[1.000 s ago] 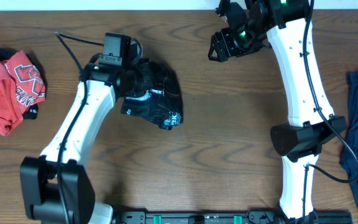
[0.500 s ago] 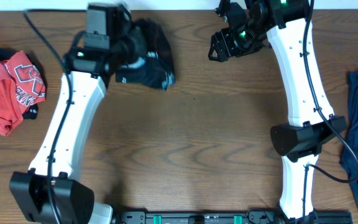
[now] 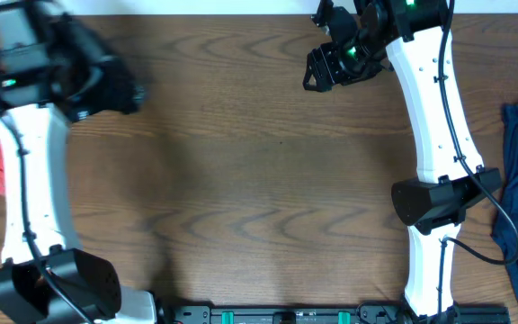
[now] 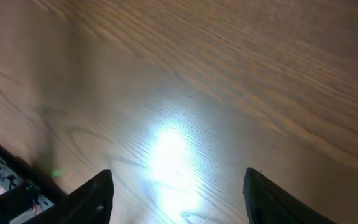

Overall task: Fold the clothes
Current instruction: 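Carry the folded black shirt left with the left gripper, then lower the black shirt onto the red shirt pile with the left gripper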

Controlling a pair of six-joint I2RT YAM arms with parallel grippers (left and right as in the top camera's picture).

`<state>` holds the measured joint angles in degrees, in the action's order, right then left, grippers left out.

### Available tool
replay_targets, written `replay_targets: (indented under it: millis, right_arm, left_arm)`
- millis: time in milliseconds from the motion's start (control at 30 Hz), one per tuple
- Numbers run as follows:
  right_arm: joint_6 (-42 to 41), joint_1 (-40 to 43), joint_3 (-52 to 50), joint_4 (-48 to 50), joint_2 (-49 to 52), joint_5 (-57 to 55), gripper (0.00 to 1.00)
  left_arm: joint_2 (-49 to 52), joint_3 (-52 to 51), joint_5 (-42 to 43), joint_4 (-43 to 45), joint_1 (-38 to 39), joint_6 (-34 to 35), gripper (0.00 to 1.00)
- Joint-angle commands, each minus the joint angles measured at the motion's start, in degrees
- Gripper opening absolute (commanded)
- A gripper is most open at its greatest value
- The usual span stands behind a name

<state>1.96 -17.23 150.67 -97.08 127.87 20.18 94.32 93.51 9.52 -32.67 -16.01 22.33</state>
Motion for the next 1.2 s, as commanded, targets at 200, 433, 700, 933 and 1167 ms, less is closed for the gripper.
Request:
replay_targets:
  millis: [200,433,700,933,1167]
  right_arm:
    - [0.7,-2.3,0.0,-0.2,-0.2,1.0,0.63]
    - [0.7,-4.6,0.0,-0.2,-0.2,1.0,0.63]
    - [0.6,-6.0,0.0,-0.2,-0.2,1.0,0.64]
    - [0.3,-6.1,0.0,0.0,-0.2,1.0,0.64]
    - [0.2,-6.1,0.0,-0.2,-0.2,1.3,0.65]
  left_arm:
    - [6.0,1.4,11.8,4.8,-16.8,1.4,0.06]
    - [15.3,2.6,23.9,11.9,-23.5,6.1,0.06]
    - [19.3,13.0,33.0,12.2,-22.1,6.9,0.06]
    - [18.7,22.6,30.6,12.3,-18.3,4.2,0.06]
    - [19.4,24.6,18.4,12.2,-19.5,3.2,0.06]
